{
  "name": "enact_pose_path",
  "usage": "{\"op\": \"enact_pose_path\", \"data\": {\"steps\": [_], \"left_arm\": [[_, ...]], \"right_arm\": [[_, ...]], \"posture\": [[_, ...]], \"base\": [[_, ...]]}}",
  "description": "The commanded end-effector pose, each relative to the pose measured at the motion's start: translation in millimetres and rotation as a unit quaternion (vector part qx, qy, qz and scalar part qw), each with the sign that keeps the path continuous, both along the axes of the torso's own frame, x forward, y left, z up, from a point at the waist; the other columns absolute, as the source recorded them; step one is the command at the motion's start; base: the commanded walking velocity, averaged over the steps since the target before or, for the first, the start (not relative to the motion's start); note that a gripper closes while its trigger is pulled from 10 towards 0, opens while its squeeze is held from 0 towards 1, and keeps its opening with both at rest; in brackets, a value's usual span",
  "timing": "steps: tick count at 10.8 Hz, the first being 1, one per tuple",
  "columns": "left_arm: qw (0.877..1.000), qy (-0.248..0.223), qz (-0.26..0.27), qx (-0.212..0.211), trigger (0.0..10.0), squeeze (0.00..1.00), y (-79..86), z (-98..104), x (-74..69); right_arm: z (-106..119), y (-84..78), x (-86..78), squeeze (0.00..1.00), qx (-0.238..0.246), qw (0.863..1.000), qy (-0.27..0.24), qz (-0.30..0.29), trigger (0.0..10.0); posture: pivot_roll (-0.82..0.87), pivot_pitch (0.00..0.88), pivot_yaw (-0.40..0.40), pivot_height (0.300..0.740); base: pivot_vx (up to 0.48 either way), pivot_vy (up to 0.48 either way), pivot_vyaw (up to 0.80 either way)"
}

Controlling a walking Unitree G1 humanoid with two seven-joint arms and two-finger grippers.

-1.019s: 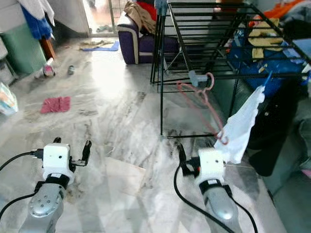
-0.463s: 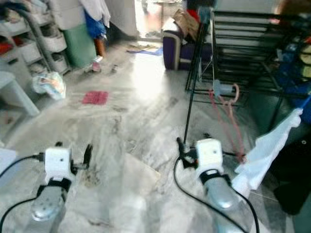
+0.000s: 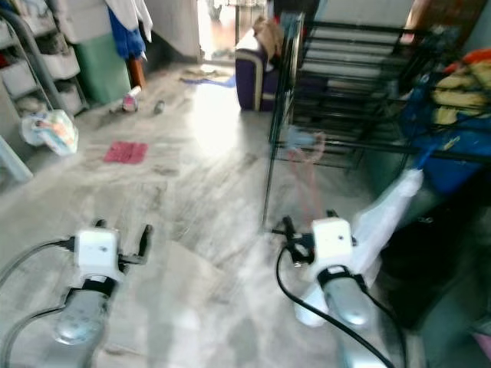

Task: Hang hanger

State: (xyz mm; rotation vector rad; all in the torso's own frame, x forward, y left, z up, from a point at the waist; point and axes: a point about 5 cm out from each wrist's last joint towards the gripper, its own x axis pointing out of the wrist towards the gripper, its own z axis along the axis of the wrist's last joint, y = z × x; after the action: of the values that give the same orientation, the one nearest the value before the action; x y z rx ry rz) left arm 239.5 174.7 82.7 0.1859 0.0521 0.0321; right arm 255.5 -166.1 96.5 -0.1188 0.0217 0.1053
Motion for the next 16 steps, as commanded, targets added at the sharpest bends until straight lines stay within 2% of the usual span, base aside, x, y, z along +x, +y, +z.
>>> {"op": "enact_pose_path", "data": {"steps": [1,2,4,5,8,9,10,11,12,13,14,15,16], "left_arm": [[1.000,0.000,0.005,0.017,10.0,0.00,7.3,1,0.6],[1.000,0.001,0.002,0.019,10.0,0.00,14.4,3,3.6],[0.999,-0.002,-0.013,0.033,10.0,0.00,23.8,10,11.3],[0.999,0.001,-0.020,0.034,10.0,0.00,22.8,9,12.5],[0.998,-0.002,-0.048,0.042,10.0,0.00,1.5,10,25.4],[0.998,0.000,-0.046,0.049,10.0,0.00,4.0,9,27.0],[0.998,0.008,-0.036,0.058,10.0,0.00,11.3,4,22.6],[0.998,0.011,-0.021,0.065,10.0,0.00,17.9,3,19.4],[0.996,0.005,0.022,0.082,10.0,0.00,36.4,8,14.1],[0.995,0.009,0.043,0.093,10.0,0.00,46.0,5,10.2],[0.995,0.019,0.053,0.083,10.0,0.00,45.0,-1,6.8],[0.996,0.018,0.049,0.071,10.0,0.00,36.3,-2,3.1],[0.996,0.016,0.060,0.066,10.0,0.00,34.5,-3,0.2]], "right_arm": [[2,-3.5,-0.4,0.00,0.014,1.000,-0.007,-0.023,10.0],[-1,-11.2,-2.2,0.00,0.030,0.998,0.000,-0.061,10.0],[-10,-17.0,-8.5,0.00,0.044,0.994,0.014,-0.099,10.0],[-11,-16.6,-10.6,0.00,0.043,0.993,0.014,-0.105,10.0],[-8,-33.3,-15.9,0.00,0.043,0.989,0.004,-0.145,10.0],[-7,-29.1,-16.7,0.00,0.039,0.992,0.002,-0.123,10.0],[-5,-20.6,-18.7,0.00,0.032,0.996,0.004,-0.082,10.0],[-6,-18.7,-18.8,0.00,0.033,0.997,0.008,-0.071,10.0],[-3,-15.6,-13.9,0.00,0.027,0.999,0.011,-0.042,10.0],[1,-15.4,-9.2,0.00,0.026,0.999,0.007,-0.038,10.0],[2,-17.2,-10.1,0.00,0.024,0.999,0.006,-0.038,10.0],[2,-20.9,-13.0,0.00,0.016,0.999,0.005,-0.038,10.0],[4,-20.6,-9.3,0.00,0.019,0.999,0.006,-0.040,10.0]], "posture": [[0.08,0.000,-0.013,0.740],[0.08,0.000,-0.006,0.740],[0.07,0.000,0.023,0.740],[0.05,0.000,0.032,0.740],[0.00,0.000,0.106,0.740],[-0.02,0.000,0.122,0.740],[-0.02,0.000,0.121,0.740],[0.00,0.000,0.114,0.740],[0.01,0.000,0.089,0.740],[-0.01,0.000,0.091,0.740],[-0.01,0.000,0.075,0.740],[-0.01,0.000,0.048,0.740],[-0.01,0.000,0.025,0.740]], "base": [[0.000,0.000,0.00],[0.000,0.000,0.00],[0.000,0.000,0.00],[0.000,0.000,0.00],[0.000,0.000,0.00],[0.000,0.000,0.00],[0.000,0.000,0.00],[0.000,0.000,0.00],[0.000,0.000,0.00],[0.000,0.000,0.00],[0.000,0.000,0.00],[0.000,0.000,0.00],[0.000,0.000,0.00]]}}
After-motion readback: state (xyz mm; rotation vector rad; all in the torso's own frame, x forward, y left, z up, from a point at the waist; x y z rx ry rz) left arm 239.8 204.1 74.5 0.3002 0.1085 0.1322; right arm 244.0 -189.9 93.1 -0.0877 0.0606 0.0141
